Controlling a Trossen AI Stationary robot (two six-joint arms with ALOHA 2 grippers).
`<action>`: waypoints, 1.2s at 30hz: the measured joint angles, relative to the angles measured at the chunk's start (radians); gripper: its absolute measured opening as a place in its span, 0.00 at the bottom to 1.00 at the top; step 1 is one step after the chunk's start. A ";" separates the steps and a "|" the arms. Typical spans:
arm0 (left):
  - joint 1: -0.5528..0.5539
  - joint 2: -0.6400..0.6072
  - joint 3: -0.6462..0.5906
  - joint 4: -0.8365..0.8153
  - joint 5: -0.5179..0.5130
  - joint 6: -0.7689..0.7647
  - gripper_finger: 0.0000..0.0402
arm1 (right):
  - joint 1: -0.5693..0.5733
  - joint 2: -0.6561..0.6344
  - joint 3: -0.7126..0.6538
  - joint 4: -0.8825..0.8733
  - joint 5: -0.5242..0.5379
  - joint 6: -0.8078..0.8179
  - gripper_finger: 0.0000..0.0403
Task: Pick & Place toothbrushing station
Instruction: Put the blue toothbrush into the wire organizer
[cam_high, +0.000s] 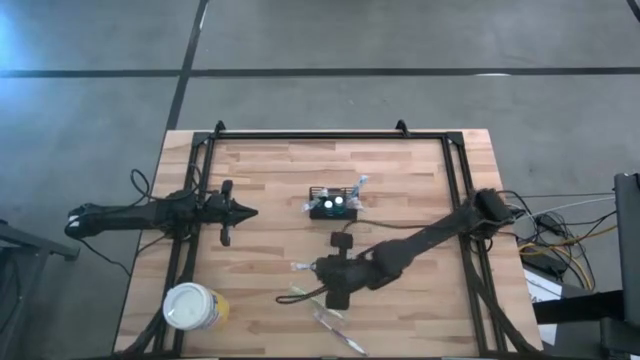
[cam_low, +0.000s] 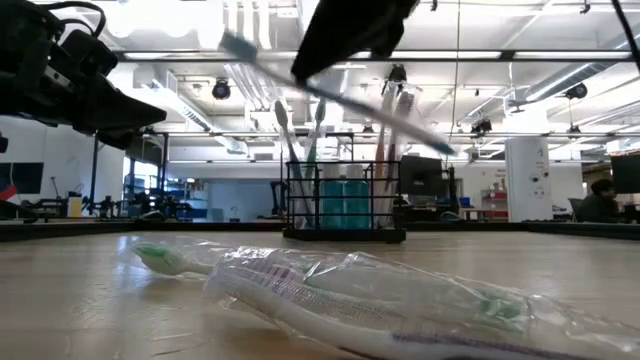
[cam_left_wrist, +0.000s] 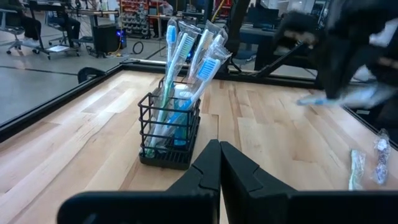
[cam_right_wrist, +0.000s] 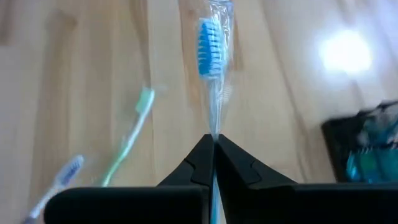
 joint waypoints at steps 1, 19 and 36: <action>0.000 0.000 0.000 0.000 0.000 0.000 0.01 | 0.000 -0.032 -0.037 0.043 0.000 -0.021 0.02; 0.000 -0.001 0.005 0.011 -0.003 0.061 0.01 | -0.002 -0.740 -0.779 0.769 -0.004 -0.353 0.02; 0.000 -0.001 0.009 0.105 -0.002 0.098 0.01 | -0.002 -1.344 -1.237 0.912 -0.009 -0.521 0.02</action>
